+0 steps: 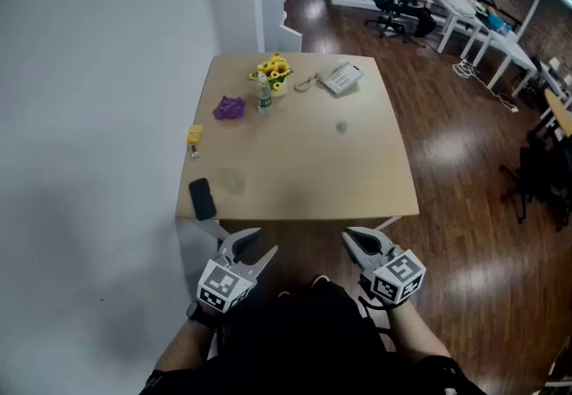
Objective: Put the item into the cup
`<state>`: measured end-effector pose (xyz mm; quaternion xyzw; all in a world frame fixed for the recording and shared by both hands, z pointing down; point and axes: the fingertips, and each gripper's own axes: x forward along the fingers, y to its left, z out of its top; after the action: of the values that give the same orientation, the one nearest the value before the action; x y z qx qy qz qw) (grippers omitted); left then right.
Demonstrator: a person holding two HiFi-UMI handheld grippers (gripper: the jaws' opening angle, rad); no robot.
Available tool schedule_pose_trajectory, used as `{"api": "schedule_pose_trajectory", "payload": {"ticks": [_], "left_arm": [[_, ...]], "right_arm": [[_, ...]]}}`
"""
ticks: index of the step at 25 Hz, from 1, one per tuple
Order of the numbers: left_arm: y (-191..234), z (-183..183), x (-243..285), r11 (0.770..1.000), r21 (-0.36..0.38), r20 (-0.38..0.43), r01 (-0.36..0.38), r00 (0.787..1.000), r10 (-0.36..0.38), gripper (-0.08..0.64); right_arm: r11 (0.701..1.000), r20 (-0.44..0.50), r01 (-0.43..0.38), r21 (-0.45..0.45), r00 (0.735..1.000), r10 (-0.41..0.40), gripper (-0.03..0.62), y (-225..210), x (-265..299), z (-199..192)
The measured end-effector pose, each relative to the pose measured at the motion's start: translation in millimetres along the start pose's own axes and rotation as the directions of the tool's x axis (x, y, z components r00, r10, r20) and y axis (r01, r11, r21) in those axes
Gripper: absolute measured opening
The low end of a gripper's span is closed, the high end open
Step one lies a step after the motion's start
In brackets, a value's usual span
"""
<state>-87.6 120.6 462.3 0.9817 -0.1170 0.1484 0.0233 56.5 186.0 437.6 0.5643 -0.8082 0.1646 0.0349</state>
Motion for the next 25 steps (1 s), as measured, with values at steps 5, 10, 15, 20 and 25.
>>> {"api": "schedule_pose_trajectory", "payload": {"ticks": [5, 10, 15, 20, 25], "left_arm": [[26, 1, 30, 1.000, -0.011, -0.008, -0.003, 1.000, 0.003, 0.167], [63, 3, 77, 1.000, -0.015, -0.041, -0.014, 0.999, 0.013, 0.167], [108, 13, 144, 0.998, -0.042, -0.073, -0.041, 0.997, 0.037, 0.173], [145, 32, 208, 0.996, -0.040, -0.109, -0.075, 0.992, 0.070, 0.173], [164, 51, 245, 0.993, -0.044, -0.111, -0.107, 0.989, 0.102, 0.175]], "right_arm": [[1.000, 0.005, 0.021, 0.008, 1.000, -0.021, 0.008, -47, 24, 10], [0.999, -0.007, 0.035, -0.017, 0.999, -0.035, 0.009, -122, 63, 24], [0.998, -0.064, 0.039, -0.039, 0.997, -0.042, 0.061, -224, 116, 36], [0.985, -0.200, 0.030, -0.172, 0.978, -0.064, 0.081, -333, 183, 33], [0.954, -0.413, -0.007, -0.298, 0.902, -0.123, 0.109, -436, 252, -1]]}}
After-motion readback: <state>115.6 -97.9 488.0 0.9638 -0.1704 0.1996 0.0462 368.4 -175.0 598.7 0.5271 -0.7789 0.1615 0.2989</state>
